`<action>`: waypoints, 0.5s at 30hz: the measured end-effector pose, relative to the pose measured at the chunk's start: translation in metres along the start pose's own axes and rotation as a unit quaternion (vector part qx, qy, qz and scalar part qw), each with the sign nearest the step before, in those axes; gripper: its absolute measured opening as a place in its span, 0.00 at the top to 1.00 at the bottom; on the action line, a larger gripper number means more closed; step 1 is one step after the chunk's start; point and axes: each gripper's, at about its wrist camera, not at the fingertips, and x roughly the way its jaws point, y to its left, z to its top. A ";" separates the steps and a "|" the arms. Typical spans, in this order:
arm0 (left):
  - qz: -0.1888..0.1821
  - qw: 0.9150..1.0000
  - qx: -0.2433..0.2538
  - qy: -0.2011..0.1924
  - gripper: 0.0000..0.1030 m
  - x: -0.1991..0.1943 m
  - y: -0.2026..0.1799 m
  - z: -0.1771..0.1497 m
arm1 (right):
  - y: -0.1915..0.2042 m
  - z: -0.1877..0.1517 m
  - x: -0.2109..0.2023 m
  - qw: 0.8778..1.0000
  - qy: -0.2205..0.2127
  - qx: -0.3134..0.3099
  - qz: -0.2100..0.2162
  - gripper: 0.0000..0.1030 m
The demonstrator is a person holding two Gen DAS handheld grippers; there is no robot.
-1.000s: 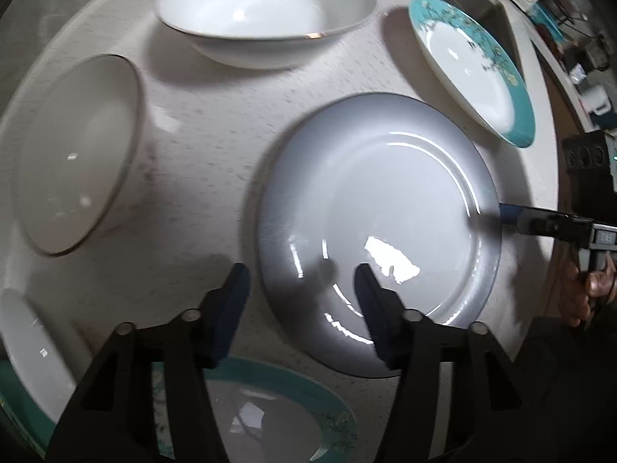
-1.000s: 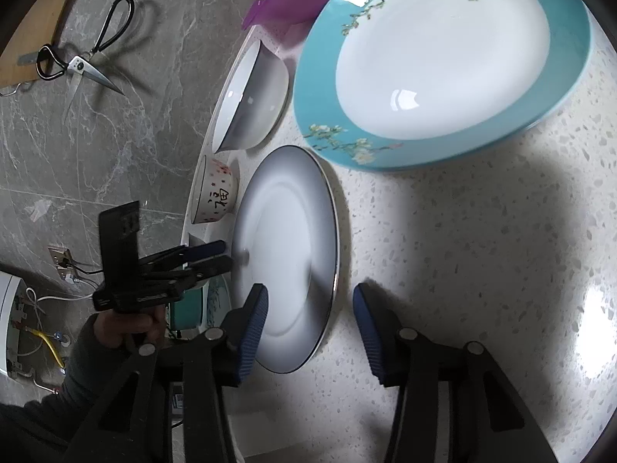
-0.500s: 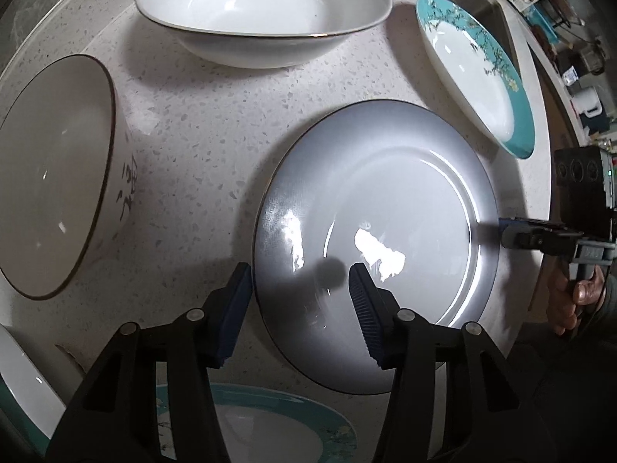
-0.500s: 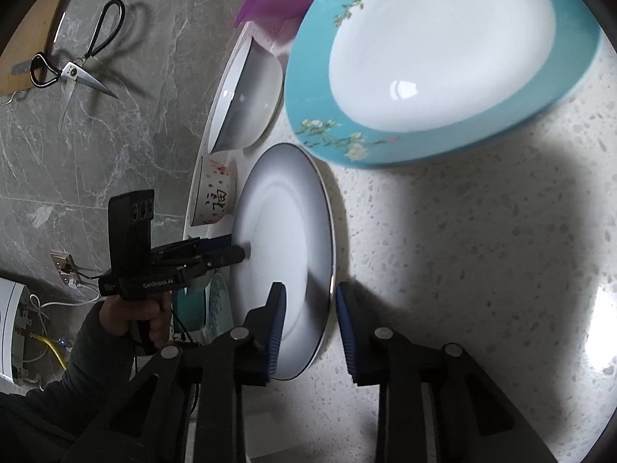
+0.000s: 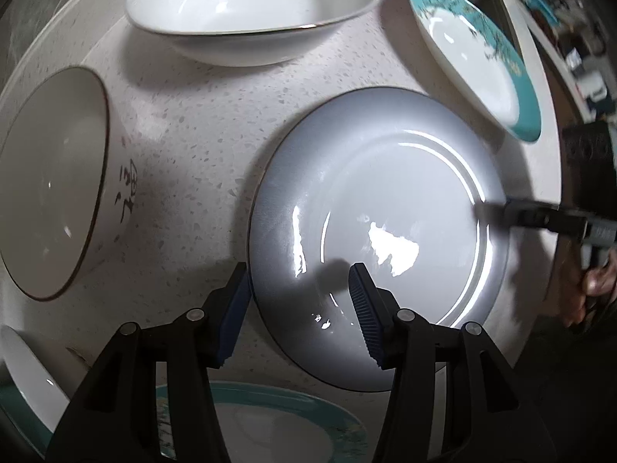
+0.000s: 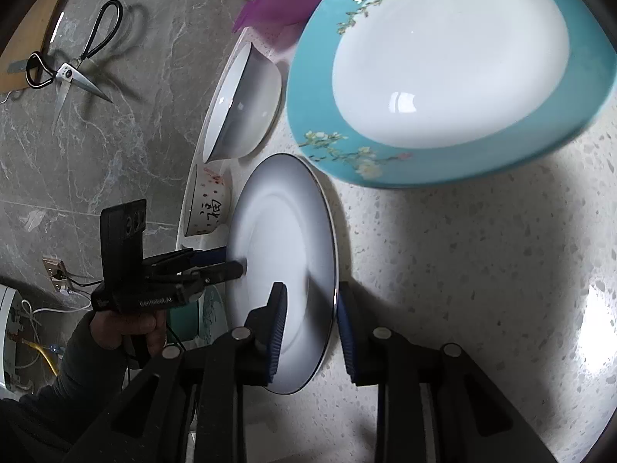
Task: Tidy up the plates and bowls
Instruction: 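Close both grippers on the grey plate rim and lift it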
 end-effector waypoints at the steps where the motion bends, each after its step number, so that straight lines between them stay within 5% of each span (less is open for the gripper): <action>1: 0.000 1.000 0.002 0.000 0.53 0.000 0.000 -0.001 | 0.000 0.000 0.000 1.000 0.002 -0.001 -0.004 0.77; 5: -0.014 1.000 -0.008 -0.002 0.54 -0.003 0.002 0.000 | -0.001 0.004 0.002 1.000 0.013 -0.003 -0.019 0.88; 8: -0.001 1.000 -0.013 -0.001 0.68 -0.005 0.008 -0.002 | 0.000 0.005 0.002 1.000 0.016 -0.006 -0.023 0.88; 15: -0.009 1.000 -0.024 -0.004 0.71 -0.006 0.016 -0.003 | 0.000 0.005 0.001 0.999 0.015 0.001 -0.034 0.87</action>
